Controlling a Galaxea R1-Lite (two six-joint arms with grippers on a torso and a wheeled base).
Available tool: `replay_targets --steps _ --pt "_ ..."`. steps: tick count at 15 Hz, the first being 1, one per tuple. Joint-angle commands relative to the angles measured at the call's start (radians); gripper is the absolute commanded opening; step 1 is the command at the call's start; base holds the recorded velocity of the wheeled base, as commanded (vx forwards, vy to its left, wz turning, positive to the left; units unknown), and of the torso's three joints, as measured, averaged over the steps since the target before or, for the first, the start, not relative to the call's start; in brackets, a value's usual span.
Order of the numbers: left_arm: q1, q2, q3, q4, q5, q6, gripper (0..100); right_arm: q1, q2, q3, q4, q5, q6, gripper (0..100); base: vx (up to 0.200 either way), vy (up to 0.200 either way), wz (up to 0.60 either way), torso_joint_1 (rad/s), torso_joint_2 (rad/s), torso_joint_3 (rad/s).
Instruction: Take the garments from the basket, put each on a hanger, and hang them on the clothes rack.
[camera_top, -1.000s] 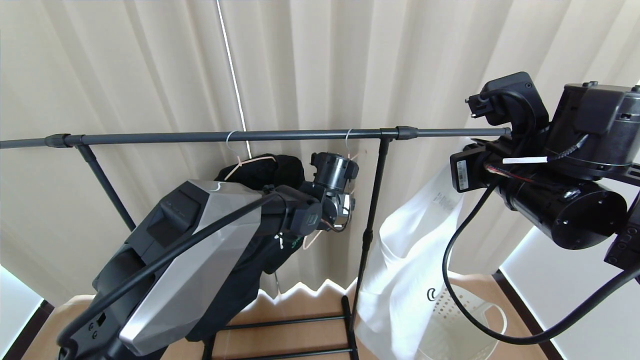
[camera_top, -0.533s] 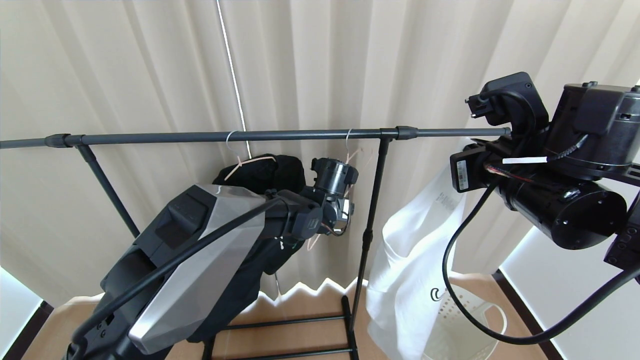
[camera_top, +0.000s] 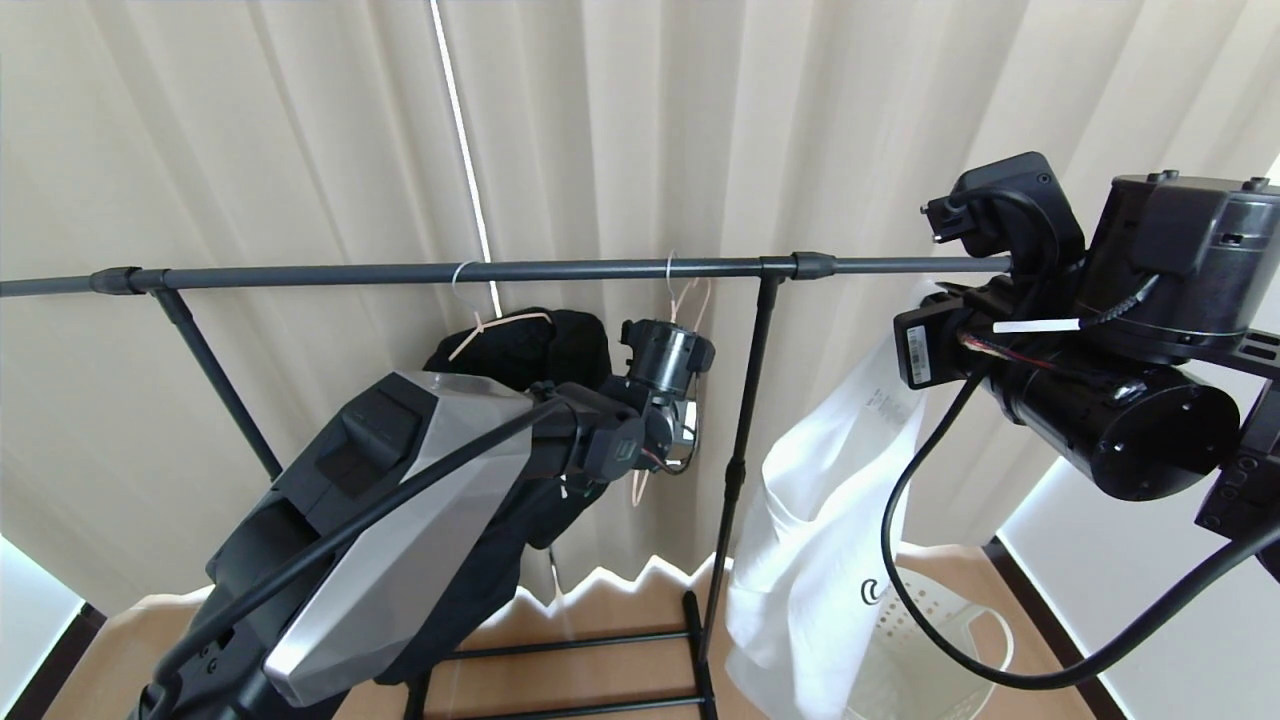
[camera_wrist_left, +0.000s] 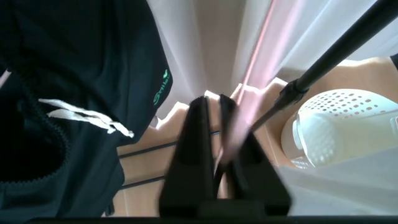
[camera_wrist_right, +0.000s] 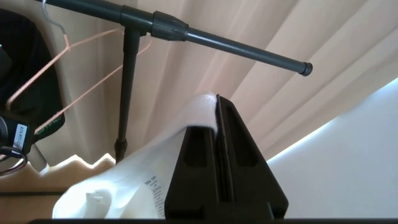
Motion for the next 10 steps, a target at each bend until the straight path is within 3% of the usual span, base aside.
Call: replay_targets --steps 1,8,10 --pt "0.003 -0.003 0.0 0.0 0.002 -0.004 0 0.0 0.002 0.0 -0.001 0.0 0.0 0 0.0 0.0 0.0 0.0 0.0 0.0" --pt "0.003 -0.044 0.0 0.003 0.009 -0.016 0 0.0 0.0 0.002 -0.001 0.0 0.0 0 0.0 0.0 0.0 0.0 0.0 0.0" --pt "-0.003 -0.089 0.047 0.001 0.017 -0.031 0 0.0 -0.001 0.002 -0.001 0.0 0.0 0 0.0 0.0 0.0 0.0 0.0 0.0"
